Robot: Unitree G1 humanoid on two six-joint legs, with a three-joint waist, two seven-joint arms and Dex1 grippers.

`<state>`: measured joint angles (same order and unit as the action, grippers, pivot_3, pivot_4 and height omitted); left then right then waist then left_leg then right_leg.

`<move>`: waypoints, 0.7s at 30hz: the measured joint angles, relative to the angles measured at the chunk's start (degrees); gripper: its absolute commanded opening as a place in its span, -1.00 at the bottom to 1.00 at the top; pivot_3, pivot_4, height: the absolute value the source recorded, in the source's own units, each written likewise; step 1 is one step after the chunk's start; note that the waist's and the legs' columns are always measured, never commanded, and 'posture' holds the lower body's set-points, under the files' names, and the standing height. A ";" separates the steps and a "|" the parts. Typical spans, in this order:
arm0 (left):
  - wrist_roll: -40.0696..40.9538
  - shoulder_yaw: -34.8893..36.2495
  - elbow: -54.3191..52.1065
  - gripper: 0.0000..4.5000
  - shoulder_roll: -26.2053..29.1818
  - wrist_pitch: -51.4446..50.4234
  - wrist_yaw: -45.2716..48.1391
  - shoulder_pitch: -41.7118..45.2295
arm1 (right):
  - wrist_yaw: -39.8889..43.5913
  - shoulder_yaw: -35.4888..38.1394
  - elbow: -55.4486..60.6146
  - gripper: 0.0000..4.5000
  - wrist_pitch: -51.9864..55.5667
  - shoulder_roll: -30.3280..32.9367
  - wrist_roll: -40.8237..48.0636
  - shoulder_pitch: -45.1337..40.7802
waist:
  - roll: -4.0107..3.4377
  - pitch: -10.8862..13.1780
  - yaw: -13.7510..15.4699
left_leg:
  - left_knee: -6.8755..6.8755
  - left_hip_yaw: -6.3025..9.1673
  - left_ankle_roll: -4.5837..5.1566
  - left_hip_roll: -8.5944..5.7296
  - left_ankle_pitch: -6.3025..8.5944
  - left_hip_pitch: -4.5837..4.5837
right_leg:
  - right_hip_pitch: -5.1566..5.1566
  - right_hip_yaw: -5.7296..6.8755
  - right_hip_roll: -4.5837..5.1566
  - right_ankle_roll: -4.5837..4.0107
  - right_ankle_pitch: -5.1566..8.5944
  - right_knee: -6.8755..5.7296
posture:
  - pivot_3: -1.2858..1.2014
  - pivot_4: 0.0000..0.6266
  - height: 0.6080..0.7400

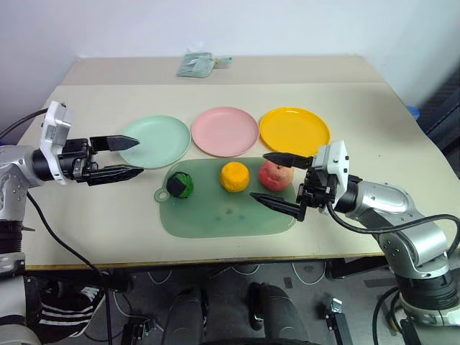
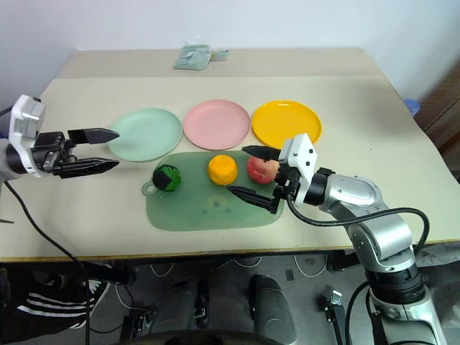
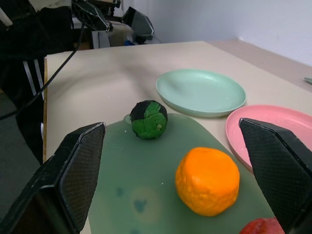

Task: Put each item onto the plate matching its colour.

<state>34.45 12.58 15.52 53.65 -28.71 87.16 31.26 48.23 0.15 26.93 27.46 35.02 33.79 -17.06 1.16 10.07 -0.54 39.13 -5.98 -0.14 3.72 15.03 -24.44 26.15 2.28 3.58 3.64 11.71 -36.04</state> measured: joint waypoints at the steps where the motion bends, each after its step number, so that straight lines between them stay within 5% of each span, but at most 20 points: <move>1: 0.00 -0.02 0.00 1.00 0.00 -0.02 0.00 0.00 | 0.00 0.00 -0.02 0.99 -0.02 -0.01 0.00 0.00 | 0.00 0.00 -0.01 | 0.00 0.00 0.00 0.00 0.00 0.00 | 0.00 0.00 0.00 0.00 0.00 0.00 | 0.03 -0.52 1.00; 21: -0.92 -2.69 -0.96 1.00 -7.78 4.37 -2.63 -1.10 | 2.70 7.13 0.39 0.99 3.76 6.62 6.14 -0.33 | 0.00 0.00 0.06 | 0.01 0.00 0.00 -0.01 0.00 0.00 | -0.01 -0.01 0.00 0.01 -0.01 -0.01 | 0.03 -0.52 1.00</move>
<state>33.53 9.90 14.56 45.87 -24.34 84.53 30.16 50.93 7.29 27.33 31.21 41.64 39.92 -17.39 1.16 10.07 -0.48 39.14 -5.98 -0.14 3.70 15.03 -24.44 26.15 2.27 3.58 3.65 11.70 -36.05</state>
